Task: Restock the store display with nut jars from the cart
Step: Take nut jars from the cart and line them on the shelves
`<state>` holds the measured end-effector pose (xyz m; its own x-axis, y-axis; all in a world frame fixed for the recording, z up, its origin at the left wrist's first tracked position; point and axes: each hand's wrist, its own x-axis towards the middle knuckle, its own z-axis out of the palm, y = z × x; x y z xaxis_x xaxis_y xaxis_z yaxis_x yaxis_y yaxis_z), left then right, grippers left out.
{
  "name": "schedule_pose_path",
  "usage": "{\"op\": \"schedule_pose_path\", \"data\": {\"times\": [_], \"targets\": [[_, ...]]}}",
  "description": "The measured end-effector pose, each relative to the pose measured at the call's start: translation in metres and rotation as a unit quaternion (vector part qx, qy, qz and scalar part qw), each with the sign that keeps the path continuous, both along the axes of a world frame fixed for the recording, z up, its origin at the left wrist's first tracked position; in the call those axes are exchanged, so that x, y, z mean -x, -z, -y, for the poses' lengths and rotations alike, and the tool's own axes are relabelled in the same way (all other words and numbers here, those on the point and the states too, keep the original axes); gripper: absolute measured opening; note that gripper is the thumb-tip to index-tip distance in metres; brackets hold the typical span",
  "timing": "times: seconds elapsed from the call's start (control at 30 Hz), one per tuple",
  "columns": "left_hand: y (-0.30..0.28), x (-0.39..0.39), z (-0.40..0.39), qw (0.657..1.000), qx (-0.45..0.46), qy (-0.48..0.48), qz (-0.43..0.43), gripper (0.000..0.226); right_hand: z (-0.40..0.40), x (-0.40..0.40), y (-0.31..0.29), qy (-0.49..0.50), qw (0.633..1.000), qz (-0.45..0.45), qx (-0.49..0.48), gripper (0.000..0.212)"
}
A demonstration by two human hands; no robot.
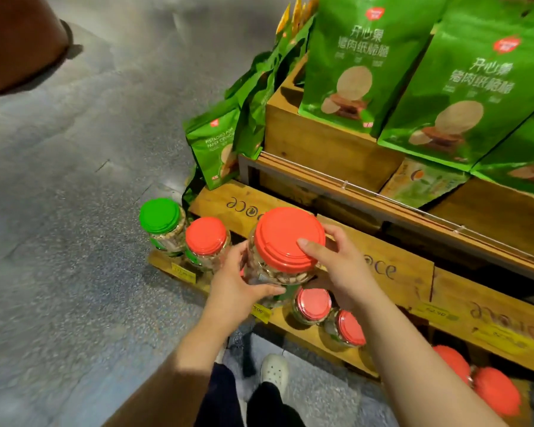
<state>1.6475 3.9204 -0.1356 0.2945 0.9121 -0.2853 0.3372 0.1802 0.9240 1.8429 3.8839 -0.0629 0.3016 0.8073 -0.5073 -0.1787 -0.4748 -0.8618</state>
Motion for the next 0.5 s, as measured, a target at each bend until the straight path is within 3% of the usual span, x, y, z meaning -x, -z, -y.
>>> {"op": "schedule_pose_path", "data": {"times": [0.27,0.5], "targets": [[0.09,0.003,-0.016,0.998,0.065,-0.005,-0.009,0.122,-0.033,0.009,0.098,0.069,0.996,-0.012,0.062,0.069],[0.15,0.018,-0.033,0.996,0.022,0.028,-0.083,0.111,-0.05,0.024,0.177,0.1,0.989,-0.029,0.101,0.066]]}}
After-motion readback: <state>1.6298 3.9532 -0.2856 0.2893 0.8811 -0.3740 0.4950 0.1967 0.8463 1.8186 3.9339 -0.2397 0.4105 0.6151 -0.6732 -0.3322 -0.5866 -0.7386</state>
